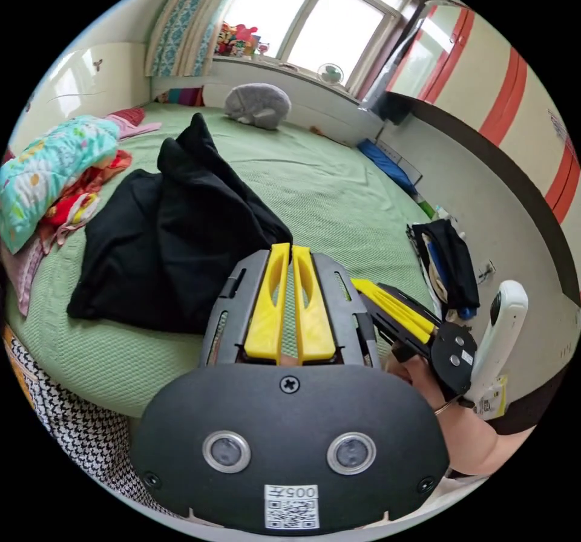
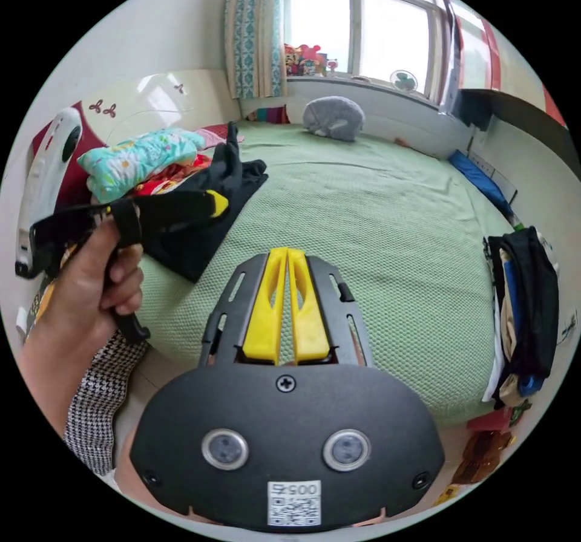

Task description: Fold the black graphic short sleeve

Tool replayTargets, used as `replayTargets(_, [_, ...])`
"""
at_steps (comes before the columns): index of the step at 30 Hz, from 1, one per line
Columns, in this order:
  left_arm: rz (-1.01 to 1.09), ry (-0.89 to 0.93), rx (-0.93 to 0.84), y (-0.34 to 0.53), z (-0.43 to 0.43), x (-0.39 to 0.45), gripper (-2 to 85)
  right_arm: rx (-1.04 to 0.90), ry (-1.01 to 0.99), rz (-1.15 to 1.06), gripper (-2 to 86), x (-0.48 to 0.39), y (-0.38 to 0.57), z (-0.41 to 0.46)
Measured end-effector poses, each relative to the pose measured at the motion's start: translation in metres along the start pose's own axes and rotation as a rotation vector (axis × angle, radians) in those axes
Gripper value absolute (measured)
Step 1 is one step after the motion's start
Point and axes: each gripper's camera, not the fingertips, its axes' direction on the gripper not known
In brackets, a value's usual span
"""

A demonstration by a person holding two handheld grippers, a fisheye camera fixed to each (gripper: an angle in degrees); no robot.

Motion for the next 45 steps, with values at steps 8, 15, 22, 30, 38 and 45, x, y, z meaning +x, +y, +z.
replayTargets(8, [0.160,0.232,-0.189,0.016,0.069,0.053,0.5,0.026,0.058,0.135,-1.2,0.062,-0.024,-0.025])
replayTargets(15, [0.195,0.394,-0.154,0.029,0.071,0.042,4.1,-0.040,-0.004,0.170,-1.1,0.101,-0.045,-0.032])
replayTargets(22, [0.108,0.070,-0.141,0.045,0.057,-0.011,6.1,-0.050,-0.204,0.171,2.0,0.112,-0.067,-0.034])
replayTargets(30, [0.024,0.033,-0.155,0.065,0.062,-0.049,6.9,-0.222,-0.117,0.145,10.7,0.094,-0.100,-0.002])
replayTargets(38, [0.011,0.059,-0.174,0.089,0.059,-0.055,6.1,-0.446,-0.138,0.216,3.0,0.096,-0.118,0.041])
replayTargets(45, [0.004,0.035,-0.167,0.101,0.033,-0.054,5.0,-0.347,-0.158,0.221,-1.3,0.100,-0.129,0.010])
